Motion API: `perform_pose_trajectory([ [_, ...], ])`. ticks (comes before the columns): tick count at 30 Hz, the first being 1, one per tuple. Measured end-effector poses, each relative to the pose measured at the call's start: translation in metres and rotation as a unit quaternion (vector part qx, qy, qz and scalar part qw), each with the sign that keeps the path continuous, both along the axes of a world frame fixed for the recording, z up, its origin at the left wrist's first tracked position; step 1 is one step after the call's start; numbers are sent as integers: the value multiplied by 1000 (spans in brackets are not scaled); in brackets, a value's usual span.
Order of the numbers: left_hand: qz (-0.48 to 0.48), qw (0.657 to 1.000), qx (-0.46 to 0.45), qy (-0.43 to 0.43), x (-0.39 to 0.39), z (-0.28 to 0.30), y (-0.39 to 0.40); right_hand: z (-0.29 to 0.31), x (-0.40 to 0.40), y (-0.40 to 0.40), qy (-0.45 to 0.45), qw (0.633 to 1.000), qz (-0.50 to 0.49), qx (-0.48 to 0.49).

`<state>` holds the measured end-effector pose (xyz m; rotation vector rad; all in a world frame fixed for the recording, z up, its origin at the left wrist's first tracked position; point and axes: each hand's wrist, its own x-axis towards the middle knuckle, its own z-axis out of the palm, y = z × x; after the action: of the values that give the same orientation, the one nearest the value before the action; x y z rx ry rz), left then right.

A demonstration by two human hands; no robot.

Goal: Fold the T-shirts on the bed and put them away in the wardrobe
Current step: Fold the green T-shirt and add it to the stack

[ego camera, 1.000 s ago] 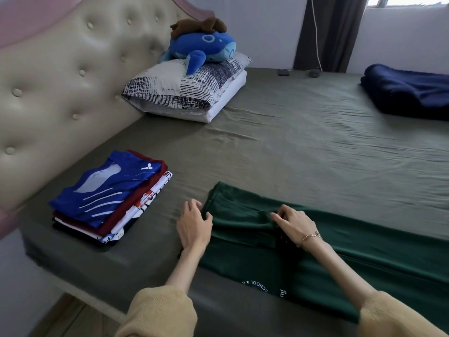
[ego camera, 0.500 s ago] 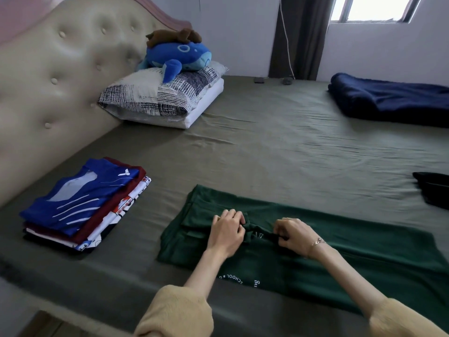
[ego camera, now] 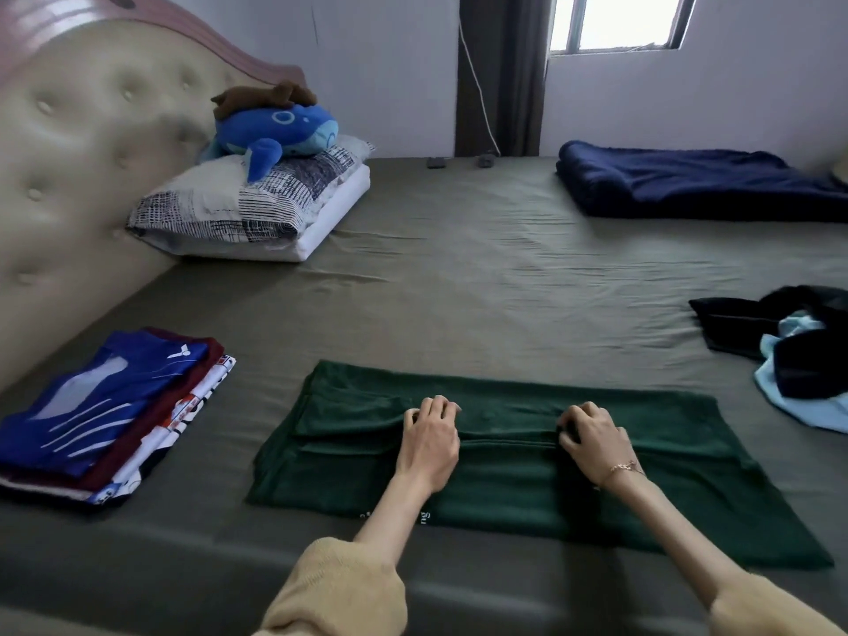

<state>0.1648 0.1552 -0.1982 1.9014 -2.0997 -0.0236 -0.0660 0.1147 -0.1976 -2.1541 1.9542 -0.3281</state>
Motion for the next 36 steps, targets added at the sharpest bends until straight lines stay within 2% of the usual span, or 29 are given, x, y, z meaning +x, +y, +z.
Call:
perform_pose_trajectory([
  [2,-14,1000,5,-14,-17,1,0,-2,-25,3,-14,998,-55,-14],
  [7,-44,999,22,-11,-69,3,-4,-3,-99,18,23,977,-208,-24],
  [10,-64,997,45,0,-103,5,-5,-2,-138,29,36,955,-295,-4],
  [12,-62,996,57,8,-117,5,-5,-3,-149,34,30,947,-318,19],
  [17,-72,995,63,19,-139,6,-10,3,-157,30,-113,934,-338,18],
  [22,-95,994,50,27,-143,6,-5,8,-153,21,-123,928,-340,91],
  [26,-57,996,42,56,-124,8,-3,11,-140,7,-273,913,-290,94],
  [32,1,994,45,97,-72,22,-2,19,-72,-6,-418,869,-250,82],
  [36,63,991,50,108,-17,23,4,19,-3,-10,-465,860,-178,113],
])
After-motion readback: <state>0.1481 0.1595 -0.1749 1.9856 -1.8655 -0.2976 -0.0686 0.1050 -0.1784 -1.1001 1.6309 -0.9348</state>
